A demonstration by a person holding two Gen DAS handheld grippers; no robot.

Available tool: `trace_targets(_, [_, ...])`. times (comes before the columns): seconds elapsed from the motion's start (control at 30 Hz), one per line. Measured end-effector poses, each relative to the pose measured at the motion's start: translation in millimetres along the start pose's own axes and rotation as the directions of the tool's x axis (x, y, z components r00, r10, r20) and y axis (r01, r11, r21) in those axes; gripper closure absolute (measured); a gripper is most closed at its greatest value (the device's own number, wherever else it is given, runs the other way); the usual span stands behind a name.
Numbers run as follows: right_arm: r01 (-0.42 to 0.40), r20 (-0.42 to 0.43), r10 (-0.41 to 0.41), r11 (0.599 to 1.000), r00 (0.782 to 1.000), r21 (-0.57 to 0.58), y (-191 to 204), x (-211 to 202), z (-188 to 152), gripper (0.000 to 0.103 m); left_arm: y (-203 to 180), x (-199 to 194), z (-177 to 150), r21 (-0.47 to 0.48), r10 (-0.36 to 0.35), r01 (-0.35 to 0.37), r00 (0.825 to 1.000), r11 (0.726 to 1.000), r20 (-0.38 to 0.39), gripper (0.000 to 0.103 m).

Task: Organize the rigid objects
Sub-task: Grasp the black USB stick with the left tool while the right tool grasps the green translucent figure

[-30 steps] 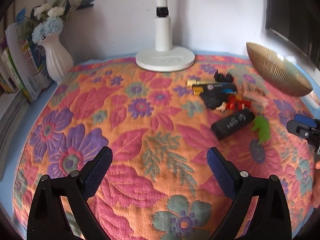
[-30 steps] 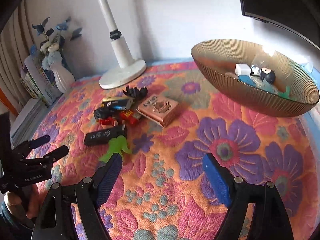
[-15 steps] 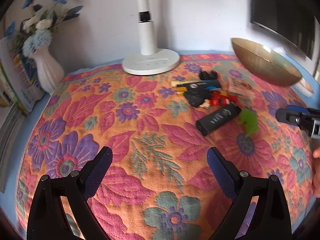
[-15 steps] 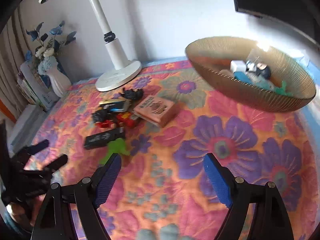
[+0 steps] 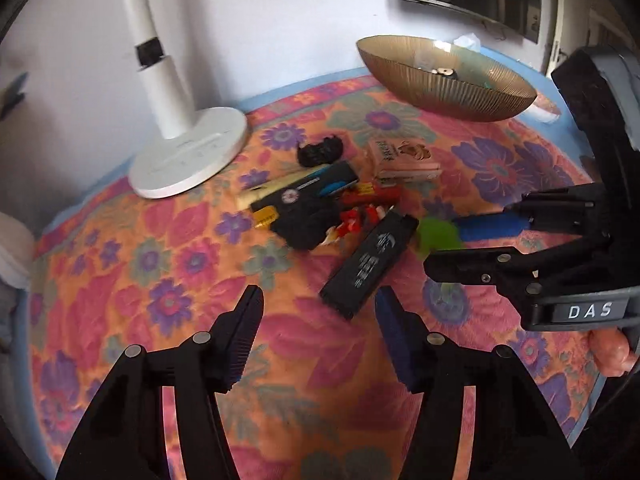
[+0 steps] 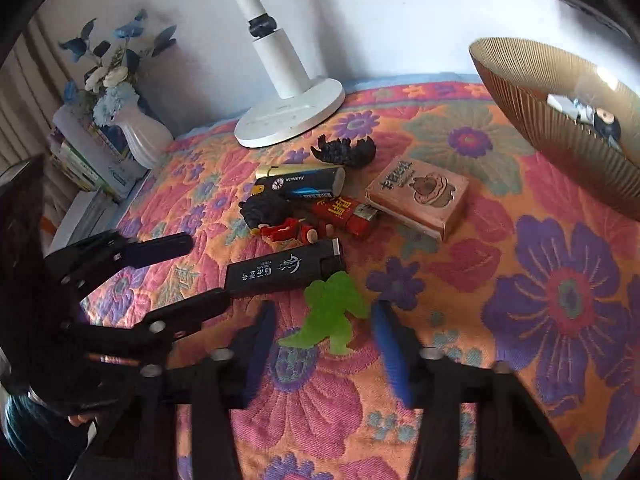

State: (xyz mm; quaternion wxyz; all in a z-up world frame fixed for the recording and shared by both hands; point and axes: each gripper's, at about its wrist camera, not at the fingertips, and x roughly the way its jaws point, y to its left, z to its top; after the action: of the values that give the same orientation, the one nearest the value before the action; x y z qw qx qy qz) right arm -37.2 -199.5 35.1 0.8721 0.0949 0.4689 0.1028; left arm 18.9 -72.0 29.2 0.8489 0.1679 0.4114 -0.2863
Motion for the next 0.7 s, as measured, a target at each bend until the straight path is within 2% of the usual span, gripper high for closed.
trace_targets(0.1, [-0.006, 0.016, 0.006, 1.0, 1.0, -0.016, -7.5, -10.8, -0.1, 0.07, -2.0, 8.9, 6.5, 0.008, -0.133, 0.133, 0.991, 0.991, -0.01, 0.047])
trace_targets(0.13, [-0.004, 0.023, 0.005, 1.0, 1.0, -0.018, -10.5, -14.2, -0.7, 0.07, -4.6, 12.6, 8.7, 0.021, -0.153, 0.154, 0.988, 0.988, -0.02, 0.047])
trace_targets(0.23, [0.014, 0.04, -0.013, 1.0, 0.999, -0.011, -23.5, -27.1, -4.5, 0.07, -12.9, 32.6, 14.6, 0.06, -0.112, 0.115, 0.992, 0.991, -0.063, 0.047])
trace_targets(0.33, [0.039, 0.048, -0.039, 0.999, 0.998, 0.005, -38.5, -36.8, -10.0, 0.07, -15.0, 34.1, 19.2, 0.028, -0.132, 0.133, 0.99, 0.991, -0.043, 0.047])
trace_targets(0.37, [0.049, 0.05, -0.05, 0.999, 0.998, 0.009, -41.9, -39.2, -11.7, 0.07, -17.5, 32.8, 18.7, 0.023, -0.127, 0.128, 0.991, 0.992, -0.038, 0.053])
trace_targets(0.4, [0.056, 0.051, -0.057, 0.998, 0.997, 0.013, -45.3, -42.1, -13.8, 0.07, -20.9, 30.5, 17.1, 0.021, -0.109, 0.11, 0.994, 0.994, -0.031, 0.065])
trace_targets(0.43, [0.059, 0.052, -0.06, 0.998, 0.997, 0.016, -47.6, -45.5, -15.9, 0.07, -23.5, 28.2, 16.1, 0.012, -0.094, 0.094, 0.995, 0.995, -0.029, 0.07])
trace_targets(0.47, [0.062, 0.055, -0.063, 0.998, 0.996, 0.018, -49.3, -48.7, -17.5, 0.07, -26.9, 23.7, 13.3, -0.007, -0.077, 0.077, 0.997, 0.997, -0.027, 0.08])
trace_targets(0.5, [0.066, 0.057, -0.067, 0.998, 0.996, 0.019, -50.4, -52.1, -19.1, 0.07, -29.6, 17.8, 9.8, -0.036, -0.06, 0.059, 0.998, 0.998, -0.021, 0.082])
trace_targets(0.57, [0.096, 0.055, -0.095, 0.995, 0.994, -0.01, -49.4, -60.3, -22.5, 0.07, -33.4, 1.7, 0.7, -0.111, -0.035, 0.035, 0.999, 0.993, 0.008, 0.082])
trace_targets(0.67, [0.184, 0.051, -0.179, 0.977, 0.983, -0.111, -44.5, -71.6, -28.0, 0.07, -31.9, -14.7, -14.2, -0.236, -0.028, 0.029, 1.0, 0.971, 0.008, 0.082])
trace_targets(0.7, [0.181, 0.041, -0.177, 0.974, 0.983, -0.132, -44.3, -74.1, -30.2, 0.07, -33.3, -19.1, -19.5, -0.26, 0.004, -0.002, 1.0, 0.966, 0.004, 0.082])
